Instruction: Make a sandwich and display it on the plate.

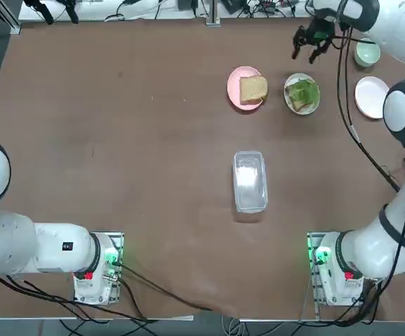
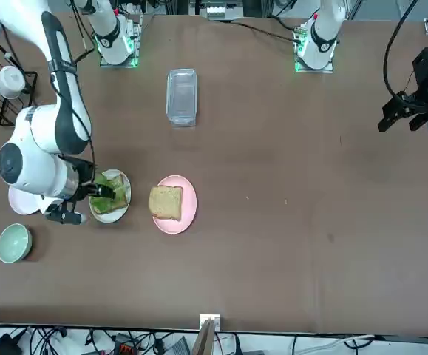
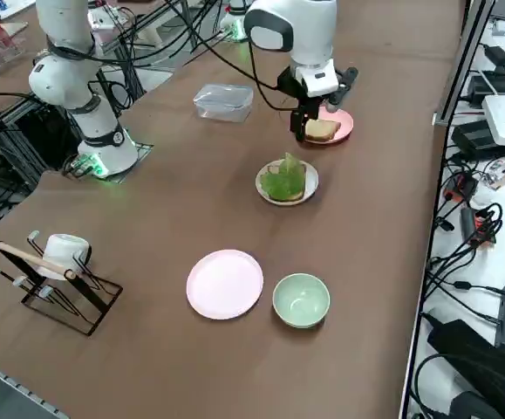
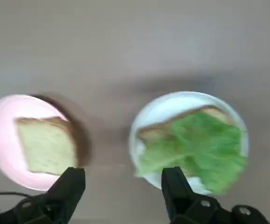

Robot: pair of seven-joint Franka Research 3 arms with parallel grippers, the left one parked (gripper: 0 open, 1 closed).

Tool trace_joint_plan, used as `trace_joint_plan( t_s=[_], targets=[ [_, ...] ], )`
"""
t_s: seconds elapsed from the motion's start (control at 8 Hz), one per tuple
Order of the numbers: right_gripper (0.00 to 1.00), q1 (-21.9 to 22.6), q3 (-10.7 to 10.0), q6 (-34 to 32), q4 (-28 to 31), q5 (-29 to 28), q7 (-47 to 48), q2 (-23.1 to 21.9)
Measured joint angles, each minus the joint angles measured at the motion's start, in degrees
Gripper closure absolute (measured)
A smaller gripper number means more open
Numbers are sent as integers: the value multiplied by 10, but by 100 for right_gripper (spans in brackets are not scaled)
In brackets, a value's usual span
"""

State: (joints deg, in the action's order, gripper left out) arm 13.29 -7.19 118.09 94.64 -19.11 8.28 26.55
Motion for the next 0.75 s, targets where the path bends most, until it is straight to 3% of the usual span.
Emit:
trace_joint_plan(
  t_s=[0.5,0.75],
  targets=[
    [0,33,4,147,55,-155,-6,27],
    [0,47,6,166,79,-233,-78,34]
  ],
)
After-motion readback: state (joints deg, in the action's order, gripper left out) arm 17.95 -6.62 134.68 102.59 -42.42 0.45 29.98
